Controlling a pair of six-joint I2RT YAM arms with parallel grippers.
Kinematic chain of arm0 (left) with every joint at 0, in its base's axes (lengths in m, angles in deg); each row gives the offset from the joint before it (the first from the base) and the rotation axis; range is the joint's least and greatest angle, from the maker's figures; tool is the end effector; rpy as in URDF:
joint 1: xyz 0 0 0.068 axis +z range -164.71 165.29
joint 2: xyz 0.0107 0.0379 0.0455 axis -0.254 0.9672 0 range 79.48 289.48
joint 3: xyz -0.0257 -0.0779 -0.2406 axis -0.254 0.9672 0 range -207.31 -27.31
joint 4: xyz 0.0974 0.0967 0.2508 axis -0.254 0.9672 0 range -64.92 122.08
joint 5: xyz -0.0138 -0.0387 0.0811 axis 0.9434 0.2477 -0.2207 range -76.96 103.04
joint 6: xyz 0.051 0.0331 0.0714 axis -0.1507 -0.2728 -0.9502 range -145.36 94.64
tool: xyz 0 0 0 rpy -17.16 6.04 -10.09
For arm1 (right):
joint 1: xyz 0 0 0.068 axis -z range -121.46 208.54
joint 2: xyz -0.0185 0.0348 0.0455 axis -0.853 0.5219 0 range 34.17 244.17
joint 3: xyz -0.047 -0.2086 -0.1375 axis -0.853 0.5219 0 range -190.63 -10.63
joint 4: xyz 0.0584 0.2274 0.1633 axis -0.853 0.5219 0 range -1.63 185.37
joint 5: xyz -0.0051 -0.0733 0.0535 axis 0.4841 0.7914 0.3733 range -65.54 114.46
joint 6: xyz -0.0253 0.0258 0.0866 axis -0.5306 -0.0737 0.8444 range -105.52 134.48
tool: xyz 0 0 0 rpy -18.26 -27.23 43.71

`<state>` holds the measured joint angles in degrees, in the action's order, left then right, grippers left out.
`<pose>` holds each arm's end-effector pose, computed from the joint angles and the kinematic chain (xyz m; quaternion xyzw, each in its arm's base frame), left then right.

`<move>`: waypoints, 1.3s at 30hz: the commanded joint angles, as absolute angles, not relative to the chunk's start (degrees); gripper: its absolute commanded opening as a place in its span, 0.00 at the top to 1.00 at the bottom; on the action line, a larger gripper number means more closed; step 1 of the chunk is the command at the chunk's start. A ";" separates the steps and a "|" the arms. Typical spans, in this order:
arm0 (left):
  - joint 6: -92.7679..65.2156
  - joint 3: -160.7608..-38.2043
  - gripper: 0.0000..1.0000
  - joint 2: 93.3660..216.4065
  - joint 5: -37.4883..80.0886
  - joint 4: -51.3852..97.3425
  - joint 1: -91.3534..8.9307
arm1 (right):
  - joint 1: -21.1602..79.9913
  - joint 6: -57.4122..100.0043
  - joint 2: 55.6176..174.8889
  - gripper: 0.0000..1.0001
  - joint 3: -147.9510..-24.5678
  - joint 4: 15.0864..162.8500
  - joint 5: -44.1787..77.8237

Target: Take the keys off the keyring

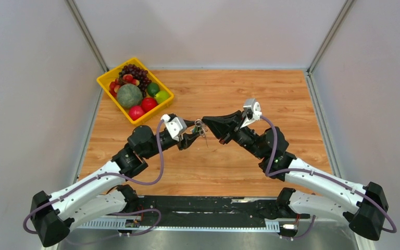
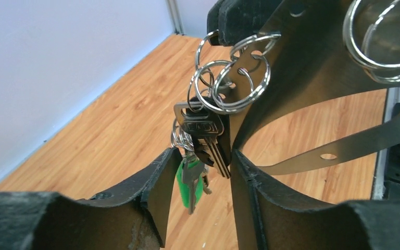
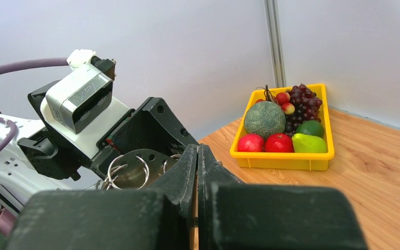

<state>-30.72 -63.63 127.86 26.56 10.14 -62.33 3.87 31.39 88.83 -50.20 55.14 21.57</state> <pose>0.1815 -0.2282 0.3063 0.3816 0.5744 -0.3350 0.6420 0.1736 0.2525 0.3499 -0.2091 0.5484 0.4854 0.6480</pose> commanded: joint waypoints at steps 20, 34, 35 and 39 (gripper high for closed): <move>-38.39 -67.24 1.00 120.11 23.72 19.15 -62.61 | 4.06 32.87 86.39 1.00 -47.60 52.36 24.44; -39.36 -72.06 1.00 120.08 26.82 28.37 -62.60 | 4.04 32.98 85.55 0.97 -45.61 55.66 21.52; -39.56 -73.13 1.00 120.26 27.12 30.01 -62.57 | 4.06 33.09 85.45 0.91 -45.49 56.45 21.37; -41.93 -76.60 1.00 121.04 28.60 35.28 -62.57 | 4.08 32.85 84.74 0.61 -45.00 59.12 20.55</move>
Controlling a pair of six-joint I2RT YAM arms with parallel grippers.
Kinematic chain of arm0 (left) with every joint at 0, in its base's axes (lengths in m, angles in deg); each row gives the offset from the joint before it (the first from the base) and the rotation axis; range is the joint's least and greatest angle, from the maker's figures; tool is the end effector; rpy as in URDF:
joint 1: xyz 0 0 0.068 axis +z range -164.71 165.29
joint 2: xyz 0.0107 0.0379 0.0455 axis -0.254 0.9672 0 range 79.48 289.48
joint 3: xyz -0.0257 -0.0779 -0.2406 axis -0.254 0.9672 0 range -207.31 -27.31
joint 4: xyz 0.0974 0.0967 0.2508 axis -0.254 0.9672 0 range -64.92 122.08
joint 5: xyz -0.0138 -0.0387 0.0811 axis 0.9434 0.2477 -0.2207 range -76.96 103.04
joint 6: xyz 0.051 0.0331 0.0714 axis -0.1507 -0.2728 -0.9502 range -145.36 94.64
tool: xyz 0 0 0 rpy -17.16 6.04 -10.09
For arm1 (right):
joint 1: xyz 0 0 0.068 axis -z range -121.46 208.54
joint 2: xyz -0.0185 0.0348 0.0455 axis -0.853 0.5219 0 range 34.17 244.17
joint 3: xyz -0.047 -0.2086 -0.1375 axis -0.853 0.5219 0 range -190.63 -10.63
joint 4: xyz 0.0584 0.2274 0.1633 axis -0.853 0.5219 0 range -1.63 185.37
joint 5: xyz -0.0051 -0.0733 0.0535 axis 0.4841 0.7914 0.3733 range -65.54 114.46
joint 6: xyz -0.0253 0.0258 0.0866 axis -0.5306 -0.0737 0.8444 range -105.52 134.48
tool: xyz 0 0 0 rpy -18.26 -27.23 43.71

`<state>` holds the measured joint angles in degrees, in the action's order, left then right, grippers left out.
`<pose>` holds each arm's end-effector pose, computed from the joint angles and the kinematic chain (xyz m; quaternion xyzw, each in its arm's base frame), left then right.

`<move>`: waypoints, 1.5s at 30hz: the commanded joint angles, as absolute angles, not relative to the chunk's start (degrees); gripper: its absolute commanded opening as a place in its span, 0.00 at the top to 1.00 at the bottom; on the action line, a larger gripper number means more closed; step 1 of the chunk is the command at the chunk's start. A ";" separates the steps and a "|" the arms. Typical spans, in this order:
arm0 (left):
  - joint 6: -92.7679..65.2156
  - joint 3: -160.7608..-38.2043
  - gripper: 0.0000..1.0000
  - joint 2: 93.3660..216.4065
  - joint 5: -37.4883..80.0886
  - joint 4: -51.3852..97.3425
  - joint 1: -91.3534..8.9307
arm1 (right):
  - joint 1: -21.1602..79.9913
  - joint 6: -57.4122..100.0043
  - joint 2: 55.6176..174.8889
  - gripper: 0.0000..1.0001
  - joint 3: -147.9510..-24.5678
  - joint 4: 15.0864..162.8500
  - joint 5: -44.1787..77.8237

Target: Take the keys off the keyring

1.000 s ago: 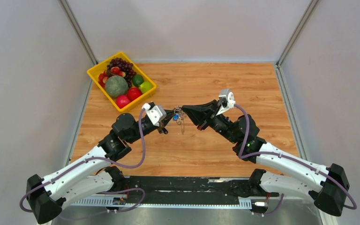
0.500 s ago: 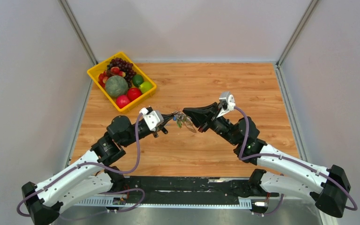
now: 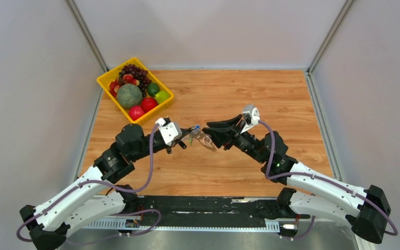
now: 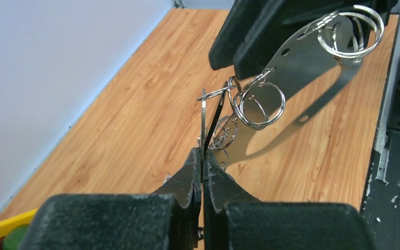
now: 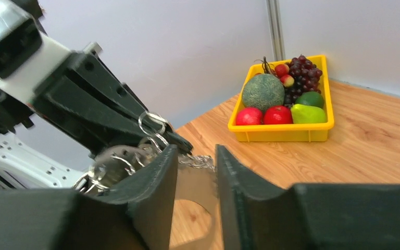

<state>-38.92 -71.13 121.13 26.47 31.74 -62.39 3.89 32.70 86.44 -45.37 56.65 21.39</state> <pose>0.1614 -0.2064 0.3341 0.4397 0.5871 -0.2798 0.6194 0.1700 0.2477 0.3216 -0.2120 0.5767 0.4817 0.6248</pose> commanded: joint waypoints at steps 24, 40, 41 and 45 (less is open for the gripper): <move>-27.22 -97.14 1.00 138.22 24.17 69.42 -62.57 | 3.96 15.12 72.08 0.00 -30.38 58.56 12.84; -21.47 -103.54 1.00 143.19 34.50 78.89 -62.53 | 4.04 14.82 82.79 0.06 -33.69 51.36 18.85; -21.81 -103.22 1.00 143.06 35.81 78.19 -62.57 | 3.98 14.79 82.85 0.08 -33.88 51.28 17.73; -22.80 -101.14 1.00 142.23 41.17 76.78 -62.61 | 4.03 14.86 81.95 0.30 -34.79 51.85 12.85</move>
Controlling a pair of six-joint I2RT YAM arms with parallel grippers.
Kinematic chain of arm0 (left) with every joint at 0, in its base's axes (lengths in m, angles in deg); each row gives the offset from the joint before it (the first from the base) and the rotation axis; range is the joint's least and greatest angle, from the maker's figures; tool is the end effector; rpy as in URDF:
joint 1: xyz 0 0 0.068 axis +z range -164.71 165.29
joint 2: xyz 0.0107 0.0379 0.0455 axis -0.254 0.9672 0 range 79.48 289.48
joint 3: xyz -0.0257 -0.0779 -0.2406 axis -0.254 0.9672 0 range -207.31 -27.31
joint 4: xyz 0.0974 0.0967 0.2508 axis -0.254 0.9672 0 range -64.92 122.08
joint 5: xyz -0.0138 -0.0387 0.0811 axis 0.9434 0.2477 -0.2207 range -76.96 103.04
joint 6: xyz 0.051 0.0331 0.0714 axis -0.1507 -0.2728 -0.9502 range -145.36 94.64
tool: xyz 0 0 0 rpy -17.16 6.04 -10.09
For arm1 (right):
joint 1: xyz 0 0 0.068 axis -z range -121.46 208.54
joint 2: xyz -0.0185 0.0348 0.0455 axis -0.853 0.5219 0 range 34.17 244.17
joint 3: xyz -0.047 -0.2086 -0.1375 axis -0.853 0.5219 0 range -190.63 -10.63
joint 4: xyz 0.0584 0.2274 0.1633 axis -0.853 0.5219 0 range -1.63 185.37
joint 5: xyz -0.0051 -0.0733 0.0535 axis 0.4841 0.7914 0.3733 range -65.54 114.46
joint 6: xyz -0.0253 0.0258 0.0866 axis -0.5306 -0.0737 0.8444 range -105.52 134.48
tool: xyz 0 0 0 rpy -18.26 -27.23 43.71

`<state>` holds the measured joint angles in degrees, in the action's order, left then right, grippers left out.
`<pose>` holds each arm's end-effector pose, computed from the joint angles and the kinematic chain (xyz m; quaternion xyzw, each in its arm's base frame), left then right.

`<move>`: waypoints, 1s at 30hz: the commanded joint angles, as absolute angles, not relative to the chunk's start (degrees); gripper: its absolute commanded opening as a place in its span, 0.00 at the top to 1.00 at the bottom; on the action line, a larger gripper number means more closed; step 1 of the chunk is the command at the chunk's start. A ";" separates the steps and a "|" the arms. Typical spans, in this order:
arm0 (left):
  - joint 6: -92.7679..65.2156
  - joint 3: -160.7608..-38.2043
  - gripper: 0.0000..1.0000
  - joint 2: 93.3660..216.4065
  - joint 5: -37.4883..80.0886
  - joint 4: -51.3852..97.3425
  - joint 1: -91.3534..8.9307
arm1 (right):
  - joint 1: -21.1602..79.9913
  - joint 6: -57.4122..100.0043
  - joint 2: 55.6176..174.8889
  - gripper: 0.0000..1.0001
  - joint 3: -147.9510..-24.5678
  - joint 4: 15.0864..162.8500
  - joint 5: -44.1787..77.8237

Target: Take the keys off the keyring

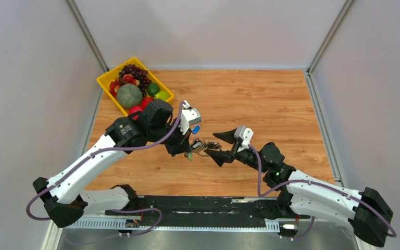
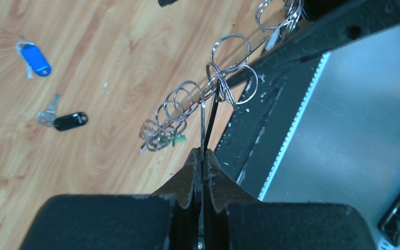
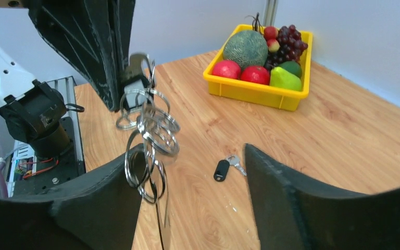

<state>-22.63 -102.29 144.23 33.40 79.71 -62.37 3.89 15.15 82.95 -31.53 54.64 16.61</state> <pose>0.1675 -0.2275 0.3347 0.4100 0.8123 -0.3098 0.2758 0.1544 0.2379 0.2400 -0.3487 0.5726 0.3844 0.6347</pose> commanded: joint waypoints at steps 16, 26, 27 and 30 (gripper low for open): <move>-24.80 -80.65 0.97 130.43 42.32 50.41 -62.51 | 4.10 12.65 83.10 1.00 -56.06 86.32 8.99; -15.22 -62.62 0.46 121.57 43.12 21.39 -62.52 | 4.08 9.91 88.25 1.00 -66.29 104.02 10.14; -15.06 -61.52 0.43 121.23 43.15 18.89 -62.52 | 4.09 9.29 88.16 1.00 -66.35 104.13 10.22; -15.44 -60.60 0.34 120.97 42.51 16.11 -62.48 | 4.07 7.85 88.12 1.00 -66.66 104.15 10.31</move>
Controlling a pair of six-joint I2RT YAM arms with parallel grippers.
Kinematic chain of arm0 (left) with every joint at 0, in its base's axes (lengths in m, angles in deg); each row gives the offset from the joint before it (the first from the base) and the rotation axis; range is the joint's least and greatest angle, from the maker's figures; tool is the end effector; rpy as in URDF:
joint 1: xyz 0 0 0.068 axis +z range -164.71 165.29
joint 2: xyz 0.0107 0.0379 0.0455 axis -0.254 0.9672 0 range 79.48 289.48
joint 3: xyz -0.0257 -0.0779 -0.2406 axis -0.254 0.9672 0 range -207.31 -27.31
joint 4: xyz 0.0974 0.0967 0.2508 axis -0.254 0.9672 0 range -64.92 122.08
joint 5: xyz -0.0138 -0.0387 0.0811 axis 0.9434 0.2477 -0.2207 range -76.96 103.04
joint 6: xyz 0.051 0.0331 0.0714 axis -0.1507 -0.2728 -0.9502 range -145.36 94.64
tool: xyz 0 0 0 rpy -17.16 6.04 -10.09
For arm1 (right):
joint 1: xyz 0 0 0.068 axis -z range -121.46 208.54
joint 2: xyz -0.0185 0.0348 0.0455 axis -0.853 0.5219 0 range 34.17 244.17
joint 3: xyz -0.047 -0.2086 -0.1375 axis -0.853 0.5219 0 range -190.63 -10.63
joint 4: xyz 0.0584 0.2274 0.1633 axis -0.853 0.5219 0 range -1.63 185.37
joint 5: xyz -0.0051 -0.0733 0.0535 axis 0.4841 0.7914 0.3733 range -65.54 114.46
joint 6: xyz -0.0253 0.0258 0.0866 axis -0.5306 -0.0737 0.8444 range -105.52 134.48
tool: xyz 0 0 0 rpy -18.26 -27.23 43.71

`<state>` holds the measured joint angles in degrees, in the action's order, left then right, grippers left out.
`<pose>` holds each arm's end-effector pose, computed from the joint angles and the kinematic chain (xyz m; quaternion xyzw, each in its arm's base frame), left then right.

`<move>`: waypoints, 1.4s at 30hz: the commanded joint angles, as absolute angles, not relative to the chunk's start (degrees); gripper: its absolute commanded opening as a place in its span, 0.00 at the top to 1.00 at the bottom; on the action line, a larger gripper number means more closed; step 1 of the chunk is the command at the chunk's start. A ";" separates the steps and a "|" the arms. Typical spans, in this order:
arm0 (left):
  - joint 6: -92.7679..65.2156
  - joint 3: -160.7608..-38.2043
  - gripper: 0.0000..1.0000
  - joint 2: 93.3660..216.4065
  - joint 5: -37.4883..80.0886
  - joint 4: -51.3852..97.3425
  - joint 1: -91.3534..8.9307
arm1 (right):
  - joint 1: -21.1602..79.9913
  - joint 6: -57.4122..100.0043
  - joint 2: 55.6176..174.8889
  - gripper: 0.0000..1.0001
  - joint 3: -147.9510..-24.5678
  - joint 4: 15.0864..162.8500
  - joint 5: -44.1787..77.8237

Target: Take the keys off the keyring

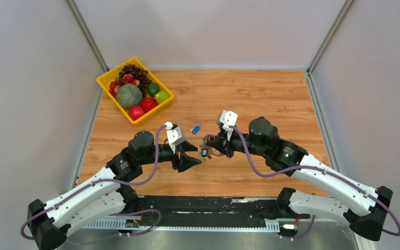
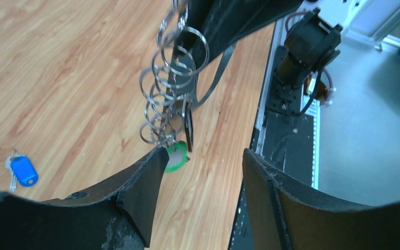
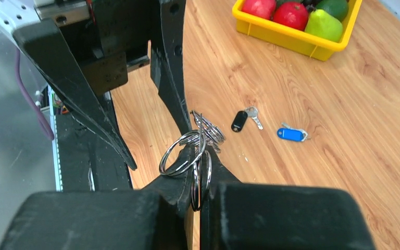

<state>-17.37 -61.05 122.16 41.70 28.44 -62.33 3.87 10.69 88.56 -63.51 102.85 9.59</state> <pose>0.1465 -0.2207 0.2649 0.4018 0.6572 -0.4540 0.4477 0.1555 0.2572 0.3225 -0.4546 0.6529 0.3497 0.4946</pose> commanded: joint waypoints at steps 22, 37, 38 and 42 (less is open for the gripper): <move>-28.59 -63.25 0.30 120.10 29.12 15.83 -62.52 | 2.64 -47.91 85.09 1.00 -60.67 90.66 11.28; -28.94 -63.99 0.31 125.14 29.99 4.08 -62.52 | 2.62 -62.74 88.73 1.00 -69.28 90.56 9.81; -28.18 -63.98 0.31 125.42 29.51 2.56 -62.50 | 2.65 -62.92 88.75 1.00 -69.45 90.57 9.75; -25.94 -63.42 0.31 126.81 29.13 -3.38 -62.50 | 2.64 -63.22 88.83 1.00 -69.73 90.51 9.57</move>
<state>-28.14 -61.57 126.11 28.96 6.12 -62.33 3.06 -60.50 88.85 -66.76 93.98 10.86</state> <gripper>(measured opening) 0.692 0.039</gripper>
